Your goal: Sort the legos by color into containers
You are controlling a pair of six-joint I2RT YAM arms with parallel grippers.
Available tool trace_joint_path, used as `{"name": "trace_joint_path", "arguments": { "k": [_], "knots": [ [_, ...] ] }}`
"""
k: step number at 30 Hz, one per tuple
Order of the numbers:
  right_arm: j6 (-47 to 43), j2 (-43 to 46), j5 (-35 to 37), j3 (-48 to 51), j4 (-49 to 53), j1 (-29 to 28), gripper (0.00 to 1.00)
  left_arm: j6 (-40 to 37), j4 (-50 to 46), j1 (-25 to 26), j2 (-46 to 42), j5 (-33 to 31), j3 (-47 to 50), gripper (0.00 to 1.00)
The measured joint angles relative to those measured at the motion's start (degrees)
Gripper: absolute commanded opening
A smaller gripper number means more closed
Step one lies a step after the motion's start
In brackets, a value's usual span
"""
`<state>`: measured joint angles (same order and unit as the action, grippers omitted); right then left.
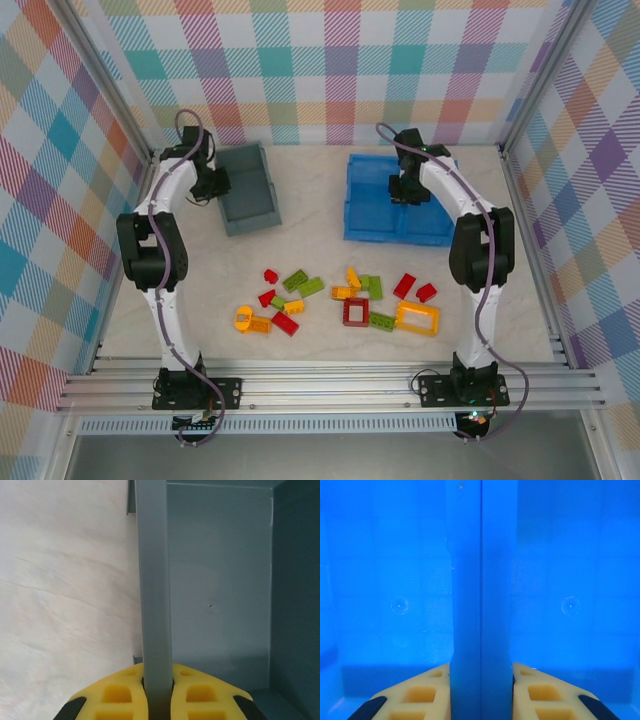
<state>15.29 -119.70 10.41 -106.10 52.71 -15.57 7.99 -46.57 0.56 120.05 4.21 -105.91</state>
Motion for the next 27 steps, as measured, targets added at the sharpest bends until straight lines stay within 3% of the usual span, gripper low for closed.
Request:
{"name": "trace_joint_path", "arguments": {
  "k": [6,12,27],
  "knots": [
    [0.0,1.3,-0.4,2.0,-0.7,-2.8,0.10,-1.9,2.1,6.1,-5.1,2.0,7.8,0.00],
    [0.1,1.2,-1.2,1.5,-0.6,-6.0,0.10,-1.8,3.5,11.2,-5.9,1.2,9.3,0.00],
    [1.8,-5.8,-2.1,-9.6,3.0,-7.6,0.09,-1.5,1.3,12.1,-4.4,-2.6,6.2,0.00]
  ]
}}
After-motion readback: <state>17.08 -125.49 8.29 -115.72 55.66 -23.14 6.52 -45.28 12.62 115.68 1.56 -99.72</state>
